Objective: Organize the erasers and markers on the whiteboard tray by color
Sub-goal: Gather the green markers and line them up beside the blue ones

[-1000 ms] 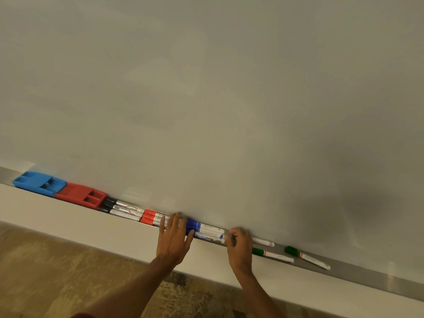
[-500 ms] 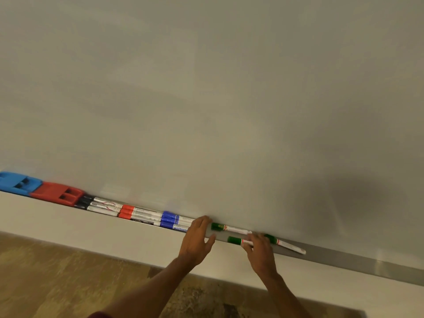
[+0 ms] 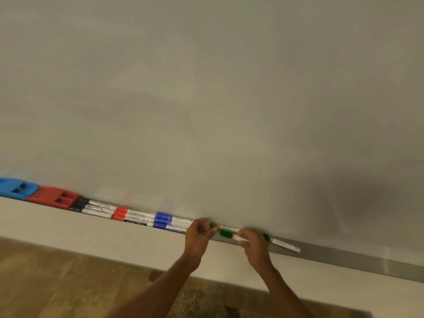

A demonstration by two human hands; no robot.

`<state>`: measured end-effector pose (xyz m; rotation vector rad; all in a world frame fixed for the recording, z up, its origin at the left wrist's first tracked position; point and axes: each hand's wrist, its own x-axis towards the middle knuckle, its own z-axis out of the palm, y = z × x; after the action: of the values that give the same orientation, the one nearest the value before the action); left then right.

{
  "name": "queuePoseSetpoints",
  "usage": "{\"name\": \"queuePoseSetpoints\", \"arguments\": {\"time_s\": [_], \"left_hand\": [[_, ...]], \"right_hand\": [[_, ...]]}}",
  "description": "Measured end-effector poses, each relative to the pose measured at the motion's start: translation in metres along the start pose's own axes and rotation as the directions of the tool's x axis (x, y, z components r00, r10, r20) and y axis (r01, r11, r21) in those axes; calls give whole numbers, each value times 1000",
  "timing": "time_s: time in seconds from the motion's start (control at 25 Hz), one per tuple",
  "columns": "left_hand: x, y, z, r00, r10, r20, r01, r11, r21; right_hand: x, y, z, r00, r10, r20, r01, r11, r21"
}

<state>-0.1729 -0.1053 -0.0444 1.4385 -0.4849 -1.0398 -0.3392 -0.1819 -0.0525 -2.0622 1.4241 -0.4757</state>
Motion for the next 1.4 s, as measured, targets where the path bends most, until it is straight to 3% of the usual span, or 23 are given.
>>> {"name": "queuePoseSetpoints", "arguments": {"time_s": [0.16,0.32,0.44,0.56,0.72,0.88,1.24,1.4], "left_hand": [[-8,0,13,989,-31,142,55,985,-164],[-11,0,16,984,-69,167,120,941,-315],[-10,2,8,985,-125,120,164,895,-415],[-7,4,-3,981,-188,57,191,843,-503],[-6,4,-15,973,-231,17,206,829,-519],[-6,4,-23,966,-258,17,227,816,-531],[-6,3,-34,947,-311,75,304,798,-521],[-6,0,-30,943,-325,70,317,814,-487]], "right_hand": [[0,-36,0,999,-39,28,30,962,271],[0,-62,6,995,-71,65,44,939,340],[4,-58,8,997,-69,39,57,969,239],[11,-41,9,994,-105,-41,105,994,3],[11,-30,11,985,-173,10,169,947,-272],[8,-31,15,981,-195,17,186,899,-398],[8,-18,21,996,-85,13,84,939,-333],[7,-20,19,998,-41,-39,37,994,-99]]}}
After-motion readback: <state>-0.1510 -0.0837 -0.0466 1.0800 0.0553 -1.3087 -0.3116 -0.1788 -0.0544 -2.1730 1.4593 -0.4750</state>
